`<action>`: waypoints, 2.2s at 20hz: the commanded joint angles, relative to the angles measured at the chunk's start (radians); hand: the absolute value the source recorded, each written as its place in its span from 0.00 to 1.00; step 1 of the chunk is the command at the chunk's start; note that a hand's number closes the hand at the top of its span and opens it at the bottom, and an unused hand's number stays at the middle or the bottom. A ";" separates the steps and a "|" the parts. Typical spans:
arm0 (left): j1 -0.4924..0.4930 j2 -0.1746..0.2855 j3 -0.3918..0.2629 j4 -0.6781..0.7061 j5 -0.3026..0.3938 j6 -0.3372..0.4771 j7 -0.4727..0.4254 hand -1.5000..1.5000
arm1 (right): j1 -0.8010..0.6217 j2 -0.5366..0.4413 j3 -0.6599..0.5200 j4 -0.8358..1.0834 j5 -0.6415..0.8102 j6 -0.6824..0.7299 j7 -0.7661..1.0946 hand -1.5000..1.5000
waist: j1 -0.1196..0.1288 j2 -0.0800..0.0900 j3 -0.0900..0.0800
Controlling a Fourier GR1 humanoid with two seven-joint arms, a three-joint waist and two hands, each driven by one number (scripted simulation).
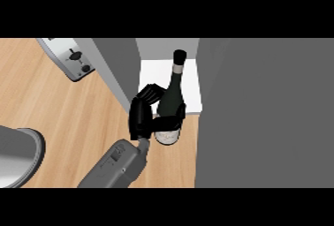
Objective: Pick up the wine, place it into the cabinet and close the cabinet
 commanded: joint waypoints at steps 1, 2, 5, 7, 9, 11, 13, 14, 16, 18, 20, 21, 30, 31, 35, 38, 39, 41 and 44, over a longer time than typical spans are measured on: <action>-0.054 0.000 0.025 0.155 0.082 -0.059 -0.094 1.00 | 0.052 0.010 0.037 -0.180 -0.051 -0.007 0.062 0.00 | -0.004 0.003 0.000; -0.071 0.000 0.030 0.148 0.102 -0.039 -0.093 1.00 | 0.025 -0.019 -0.035 -0.205 -0.139 0.010 0.095 0.00 | -0.005 0.004 0.000; -0.049 0.000 0.003 0.198 0.170 -0.045 -0.190 1.00 | 0.096 -0.017 -0.015 -0.204 -0.118 0.030 0.060 0.00 | -0.010 0.003 0.000; -0.068 0.000 0.074 0.220 0.175 -0.118 -0.147 1.00 | 0.102 0.001 0.009 -0.228 -0.078 0.002 0.082 0.00 | 0.002 0.000 0.000; -0.128 0.000 0.059 0.277 0.254 -0.100 -0.196 1.00 | 0.110 -0.009 -0.002 -0.214 -0.099 0.026 0.063 0.00 | -0.014 0.003 0.000; -0.172 0.000 0.032 0.299 0.287 -0.082 -0.175 1.00 | 0.035 0.001 -0.027 -0.196 -0.101 0.007 0.092 0.00 | -0.006 0.003 0.000; -0.182 0.000 0.034 0.337 0.309 -0.080 -0.231 1.00 | 0.093 0.017 0.030 -0.217 -0.087 0.018 0.065 0.00 | -0.024 0.003 -0.001; -0.224 0.000 0.066 0.397 0.301 -0.129 -0.198 1.00 | 0.081 0.009 -0.003 -0.181 -0.099 0.024 0.066 0.00 | -0.007 0.004 0.000; -0.239 0.000 0.064 0.393 0.307 -0.118 -0.172 1.00 | 0.109 0.027 0.029 -0.163 -0.057 0.027 0.023 0.00 | 0.001 0.001 0.000; -0.301 0.000 0.069 0.415 0.334 -0.081 -0.158 1.00 | 0.130 0.006 -0.013 -0.207 -0.099 0.037 0.033 0.00 | -0.014 0.002 0.001; -0.317 0.000 0.080 0.461 0.345 -0.105 -0.182 1.00 | 0.080 0.016 -0.016 -0.207 -0.105 0.019 0.071 0.00 | -0.008 0.004 0.000; -0.298 0.000 0.052 0.455 0.355 -0.101 -0.184 1.00 | 0.078 0.010 -0.053 -0.176 -0.142 0.033 0.062 0.00 | -0.002 0.003 0.000; -0.494 0.000 0.157 0.635 0.368 -0.120 -0.169 1.00 | 0.109 0.029 -0.015 -0.163 -0.102 0.062 0.006 0.00 | -0.006 0.004 0.001; -0.545 0.012 0.170 0.671 0.361 -0.114 -0.147 1.00 | 0.100 0.029 -0.049 -0.143 -0.135 0.060 0.011 0.00 | -0.009 0.006 0.001; -0.605 0.018 0.173 0.756 0.322 -0.067 -0.167 1.00 | 0.063 0.017 -0.080 -0.131 -0.167 0.079 0.018 0.00 | -0.018 0.011 0.002; -0.622 0.005 0.177 0.800 0.295 -0.003 -0.207 1.00 | 0.075 0.029 -0.046 -0.151 -0.143 0.070 0.038 0.00 | -0.015 0.009 0.001; -0.623 0.004 0.160 0.808 0.275 0.028 -0.186 1.00 | 0.094 0.056 0.010 -0.134 -0.075 0.053 0.023 0.00 | -0.005 0.004 0.001; -0.655 0.063 0.143 0.871 0.243 0.039 -0.171 0.00 | 0.097 0.043 -0.011 -0.132 -0.096 0.069 0.010 0.00 | -0.018 0.008 0.001; -0.679 0.073 0.130 0.934 0.214 0.061 -0.145 0.00 | 0.109 0.055 0.018 -0.138 -0.070 0.070 0.006 0.00 | -0.021 0.009 0.001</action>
